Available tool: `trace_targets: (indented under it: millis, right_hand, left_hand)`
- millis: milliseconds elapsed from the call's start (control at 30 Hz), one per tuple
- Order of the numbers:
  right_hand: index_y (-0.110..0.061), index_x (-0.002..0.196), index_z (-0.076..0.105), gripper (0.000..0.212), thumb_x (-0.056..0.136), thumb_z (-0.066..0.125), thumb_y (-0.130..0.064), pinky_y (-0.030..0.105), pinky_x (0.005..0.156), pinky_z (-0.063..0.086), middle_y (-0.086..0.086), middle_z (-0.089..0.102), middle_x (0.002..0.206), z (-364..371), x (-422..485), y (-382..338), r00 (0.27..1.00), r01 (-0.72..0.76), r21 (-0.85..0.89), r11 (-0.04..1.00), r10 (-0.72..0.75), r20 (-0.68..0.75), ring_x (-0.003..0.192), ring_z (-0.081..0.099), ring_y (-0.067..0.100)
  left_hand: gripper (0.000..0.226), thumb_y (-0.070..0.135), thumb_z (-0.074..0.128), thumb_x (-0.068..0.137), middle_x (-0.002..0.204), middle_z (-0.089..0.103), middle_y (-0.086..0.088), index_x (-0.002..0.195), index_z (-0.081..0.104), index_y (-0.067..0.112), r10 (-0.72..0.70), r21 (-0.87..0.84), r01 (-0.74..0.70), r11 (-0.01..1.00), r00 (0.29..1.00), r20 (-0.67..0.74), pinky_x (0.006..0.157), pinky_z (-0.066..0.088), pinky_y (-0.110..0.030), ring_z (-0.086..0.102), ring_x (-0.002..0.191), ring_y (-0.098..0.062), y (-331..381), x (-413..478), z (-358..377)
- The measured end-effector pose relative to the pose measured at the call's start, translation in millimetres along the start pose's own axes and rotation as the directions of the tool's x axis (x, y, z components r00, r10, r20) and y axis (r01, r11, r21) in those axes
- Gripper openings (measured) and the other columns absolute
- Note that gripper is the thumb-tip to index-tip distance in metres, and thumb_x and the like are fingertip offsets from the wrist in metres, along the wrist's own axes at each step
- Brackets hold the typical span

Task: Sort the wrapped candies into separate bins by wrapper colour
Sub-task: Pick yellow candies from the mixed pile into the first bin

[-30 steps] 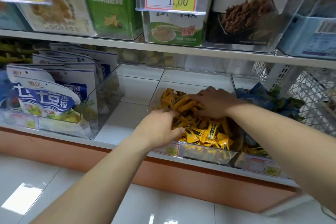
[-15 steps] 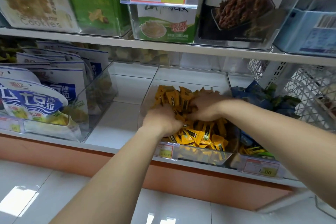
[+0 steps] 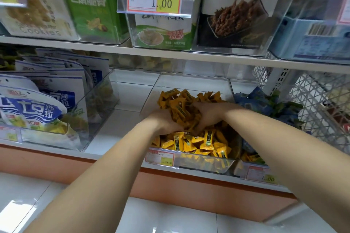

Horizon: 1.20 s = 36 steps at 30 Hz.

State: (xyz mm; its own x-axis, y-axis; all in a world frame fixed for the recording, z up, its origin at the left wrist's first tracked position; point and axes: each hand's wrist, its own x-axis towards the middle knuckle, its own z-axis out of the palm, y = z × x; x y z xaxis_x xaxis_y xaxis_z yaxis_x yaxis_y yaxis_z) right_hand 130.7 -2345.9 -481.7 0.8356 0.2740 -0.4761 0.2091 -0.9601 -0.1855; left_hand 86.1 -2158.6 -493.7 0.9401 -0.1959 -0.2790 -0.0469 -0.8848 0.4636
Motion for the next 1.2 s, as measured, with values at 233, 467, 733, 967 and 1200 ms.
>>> trace_targets:
  millis: [233, 467, 733, 967, 1200]
  right_hand:
    - [-0.041, 0.156, 0.004, 0.12, 0.066, 0.079, -0.065, 0.05, 0.117, 0.023, 0.002, 0.012, 0.166, -8, 11, -2, 0.975, -0.052, -0.16, 0.986, 0.085, 0.204, 0.15, 0.016, 0.031]
    - [-0.032, 0.158, 0.009, 0.113, 0.073, 0.084, -0.039, 0.04, 0.105, 0.038, 0.002, 0.015, 0.165, -15, 10, -1, 0.965, -0.029, 0.047, 0.998, 0.016, 0.264, 0.149, 0.019, 0.031]
    - [-0.023, 0.123, 0.059, 0.053, 0.084, 0.066, 0.012, 0.052, 0.098, 0.051, 0.008, 0.069, 0.118, -15, 4, 2, 0.92, -0.044, 0.556, 0.83, -0.183, 0.346, 0.112, 0.064, 0.033]
    - [-0.022, 0.128, 0.058, 0.054, 0.085, 0.066, 0.009, 0.055, 0.1, 0.049, 0.012, 0.07, 0.121, -18, 0, 9, 0.929, 0.05, 0.792, 0.609, -0.319, 0.186, 0.113, 0.066, 0.032]
    - [-0.029, 0.141, 0.046, 0.059, 0.088, 0.066, -0.011, 0.042, 0.065, 0.06, 0.007, 0.072, 0.114, -37, -7, 21, 0.988, 0.086, 0.945, 0.316, -0.146, -0.042, 0.092, 0.074, 0.027]
  left_hand:
    - [0.051, 0.062, 0.069, 0.076, 0.104, 0.067, -0.002, 0.106, 0.065, 0.021, -0.042, 0.044, 0.038, 0.998, 0.993, 0.112, 0.074, 0.053, -0.029, 0.062, 0.093, -0.019, 2, 7, 5]
    - [0.098, 0.052, 0.08, 0.07, 0.144, 0.051, -0.003, 0.151, 0.035, 0.021, -0.028, -0.101, 0.038, 0.994, 0.995, 0.1, 0.105, 0.043, -0.035, 0.048, 0.131, -0.026, 7, 12, 15]
    - [0.076, 0.033, 0.083, 0.074, 0.134, 0.059, -0.004, 0.141, 0.048, 0.023, -0.068, -0.526, 0.12, 0.842, 0.991, 0.118, 0.101, 0.048, -0.04, 0.056, 0.119, -0.024, -1, 3, 6]
    - [0.031, 0.023, 0.077, 0.078, 0.093, 0.076, -0.015, 0.107, 0.071, 0.014, -0.11, -0.771, 0.202, 0.604, 0.979, 0.171, 0.082, 0.06, -0.049, 0.074, 0.086, -0.034, -3, -4, 1]
    - [0.043, 0.03, 0.077, 0.079, 0.107, 0.073, -0.02, 0.117, 0.068, 0.013, -0.076, -0.971, 0.083, 0.226, 0.995, 0.067, 0.082, 0.052, -0.045, 0.069, 0.096, -0.033, 7, -5, -20]
